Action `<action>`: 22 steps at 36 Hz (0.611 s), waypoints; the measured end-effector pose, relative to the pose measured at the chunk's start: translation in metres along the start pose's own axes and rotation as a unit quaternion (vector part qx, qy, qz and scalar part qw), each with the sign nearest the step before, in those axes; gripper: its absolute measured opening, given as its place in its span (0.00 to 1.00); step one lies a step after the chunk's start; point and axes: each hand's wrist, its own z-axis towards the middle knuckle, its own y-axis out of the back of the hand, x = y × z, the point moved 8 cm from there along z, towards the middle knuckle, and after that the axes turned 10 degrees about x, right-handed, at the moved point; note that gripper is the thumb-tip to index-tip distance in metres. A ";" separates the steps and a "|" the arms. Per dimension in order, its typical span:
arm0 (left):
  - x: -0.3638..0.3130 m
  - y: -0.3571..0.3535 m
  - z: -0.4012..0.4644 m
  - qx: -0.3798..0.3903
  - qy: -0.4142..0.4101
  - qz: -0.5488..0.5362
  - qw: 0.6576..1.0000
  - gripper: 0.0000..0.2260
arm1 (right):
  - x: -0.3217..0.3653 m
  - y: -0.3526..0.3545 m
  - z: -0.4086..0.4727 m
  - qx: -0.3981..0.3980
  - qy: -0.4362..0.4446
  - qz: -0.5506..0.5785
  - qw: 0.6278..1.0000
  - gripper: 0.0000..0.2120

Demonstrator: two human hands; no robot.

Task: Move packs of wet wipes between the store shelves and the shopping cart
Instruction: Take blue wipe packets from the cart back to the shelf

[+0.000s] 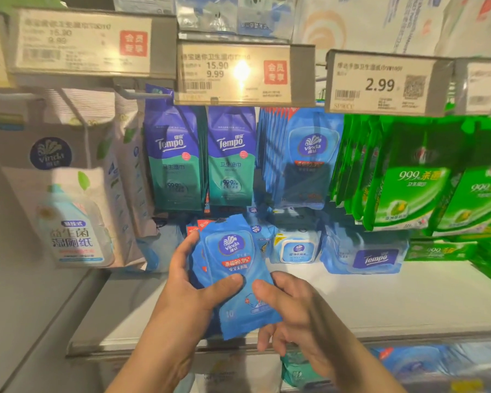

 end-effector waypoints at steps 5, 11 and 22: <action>-0.001 0.002 0.005 -0.021 -0.016 0.006 1.000 0.36 | 0.000 0.017 -0.003 -0.069 -0.001 0.021 0.997 0.15; -0.001 0.009 0.007 -0.033 -0.006 0.024 0.999 0.32 | -0.002 0.037 -0.013 -0.106 0.018 0.114 0.988 0.11; -0.004 0.001 0.009 -0.014 -0.001 0.005 1.000 0.30 | 0.022 0.054 -0.038 -0.143 0.174 0.115 0.968 0.13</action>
